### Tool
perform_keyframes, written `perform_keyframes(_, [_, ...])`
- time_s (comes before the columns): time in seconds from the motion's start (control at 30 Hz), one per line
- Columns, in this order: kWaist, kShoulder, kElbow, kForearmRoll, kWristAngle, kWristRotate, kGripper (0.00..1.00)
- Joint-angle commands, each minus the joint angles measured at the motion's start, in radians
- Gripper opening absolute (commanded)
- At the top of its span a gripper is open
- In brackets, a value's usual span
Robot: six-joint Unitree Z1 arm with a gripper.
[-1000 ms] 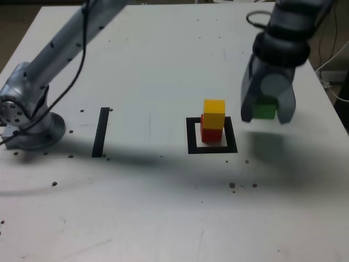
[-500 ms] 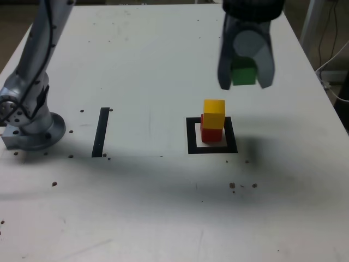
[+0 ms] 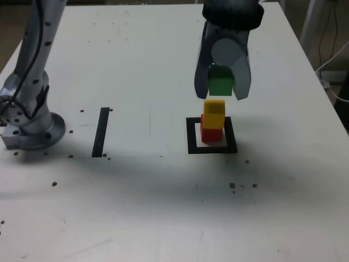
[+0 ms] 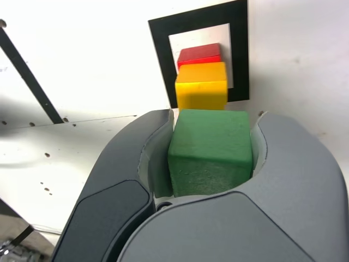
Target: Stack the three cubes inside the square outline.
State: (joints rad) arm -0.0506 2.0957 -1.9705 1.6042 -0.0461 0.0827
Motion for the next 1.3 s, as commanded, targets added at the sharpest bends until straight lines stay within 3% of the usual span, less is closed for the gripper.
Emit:
perform_keyframes(0.0, [-0.001, -0.001, 0.007, 0.027, -0.005, -0.001, 0.17])
perform_keyframes(0.8, [0.012, 0.062, 0.057, -0.012, -0.042, 0.021, 0.18])
perform_keyframes(0.9, [0.017, 0.062, 0.071, -0.019, -0.047, 0.024, 0.33])
perform_keyframes(1.03, [0.022, 0.06, 0.093, -0.032, -0.055, 0.029, 0.78])
perform_keyframes(1.1, [0.025, 0.057, 0.102, -0.04, -0.058, 0.032, 0.94])
perform_keyframes(1.27, [0.03, 0.046, 0.112, -0.048, -0.061, 0.037, 1.0])
